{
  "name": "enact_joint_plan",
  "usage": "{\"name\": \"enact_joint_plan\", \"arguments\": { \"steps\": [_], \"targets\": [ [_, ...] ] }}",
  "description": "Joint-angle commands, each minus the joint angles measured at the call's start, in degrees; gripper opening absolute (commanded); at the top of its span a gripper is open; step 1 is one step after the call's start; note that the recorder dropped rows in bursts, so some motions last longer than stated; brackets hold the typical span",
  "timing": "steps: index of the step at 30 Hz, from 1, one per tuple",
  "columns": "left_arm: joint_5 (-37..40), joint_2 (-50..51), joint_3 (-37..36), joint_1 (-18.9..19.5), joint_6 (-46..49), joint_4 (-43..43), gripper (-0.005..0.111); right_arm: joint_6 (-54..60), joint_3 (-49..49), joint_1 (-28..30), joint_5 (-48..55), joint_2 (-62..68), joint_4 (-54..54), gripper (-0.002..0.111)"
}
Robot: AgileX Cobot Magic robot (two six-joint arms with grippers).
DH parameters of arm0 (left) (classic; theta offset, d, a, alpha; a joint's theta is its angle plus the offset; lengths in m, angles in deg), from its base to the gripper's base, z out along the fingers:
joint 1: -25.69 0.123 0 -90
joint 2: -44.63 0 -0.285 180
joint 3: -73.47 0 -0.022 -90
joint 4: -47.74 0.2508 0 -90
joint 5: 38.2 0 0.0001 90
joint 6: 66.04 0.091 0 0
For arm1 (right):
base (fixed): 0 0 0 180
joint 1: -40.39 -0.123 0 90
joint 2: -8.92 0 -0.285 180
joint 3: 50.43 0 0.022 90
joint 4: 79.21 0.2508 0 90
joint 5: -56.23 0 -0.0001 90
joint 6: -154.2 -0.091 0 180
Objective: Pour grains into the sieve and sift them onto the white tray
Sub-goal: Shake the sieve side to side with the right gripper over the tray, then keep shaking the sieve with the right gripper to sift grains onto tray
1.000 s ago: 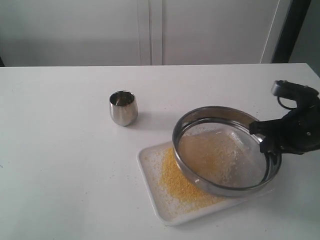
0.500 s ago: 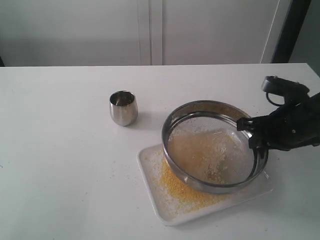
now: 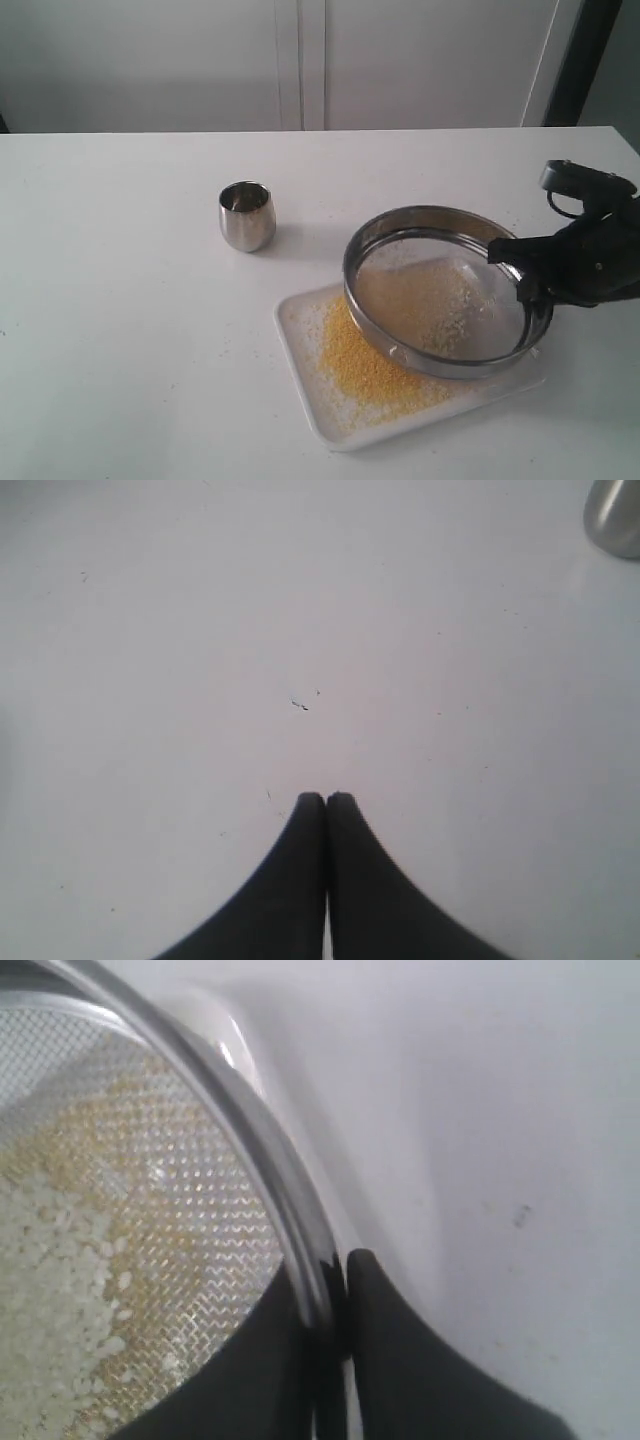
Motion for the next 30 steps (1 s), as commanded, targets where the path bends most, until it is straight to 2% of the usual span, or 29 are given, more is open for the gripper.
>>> {"name": "enact_joint_plan", "arguments": {
  "steps": [1,4,6,11,14,16,19,21,24,25,27,28,30],
  "targets": [
    [0.0,-0.3,-0.4,0.1,0.2,-0.6,0.000,5.6,0.2,-2.9,0.8,0.1,3.5,0.000],
    [0.0,-0.3,-0.4,0.1,0.2,-0.6,0.000,0.7,0.2,0.4,0.0,-1.3,-1.0,0.000],
    [0.0,-0.3,-0.4,0.1,0.2,-0.6,0.000,-0.7,0.2,1.2,0.7,-1.3,0.4,0.000],
    [0.0,-0.3,-0.4,0.1,0.2,-0.6,0.000,3.7,0.2,-3.0,2.5,0.1,2.8,0.000],
    [0.0,-0.3,-0.4,0.1,0.2,-0.6,0.000,1.3,0.2,-0.5,1.6,-1.1,-1.8,0.000],
    [0.0,-0.3,-0.4,0.1,0.2,-0.6,0.000,-2.9,0.2,0.7,1.4,-1.3,-1.2,0.000],
    [0.0,-0.3,-0.4,0.1,0.2,-0.6,0.000,2.5,0.2,-2.7,1.8,-0.3,3.1,0.000],
    [0.0,-0.3,-0.4,0.1,0.2,-0.6,0.000,3.5,0.2,-3.9,1.9,-0.2,1.5,0.000],
    [0.0,-0.3,-0.4,0.1,0.2,-0.6,0.000,-6.1,0.2,-0.5,0.4,-1.2,-5.0,0.000],
    [0.0,-0.3,-0.4,0.1,0.2,-0.6,0.000,-6.3,0.2,-0.4,0.6,-1.2,-4.0,0.000],
    [0.0,-0.3,-0.4,0.1,0.2,-0.6,0.000,-0.9,0.2,-4.0,1.2,-0.5,-0.6,0.000],
    [0.0,-0.3,-0.4,0.1,0.2,-0.6,0.000,0.1,0.4,-5.0,1.3,-0.6,-3.1,0.000],
    [0.0,-0.3,-0.4,0.1,0.2,-0.6,0.000,-5.1,0.4,-1.7,0.6,-1.5,-6.6,0.000]
  ]
}}
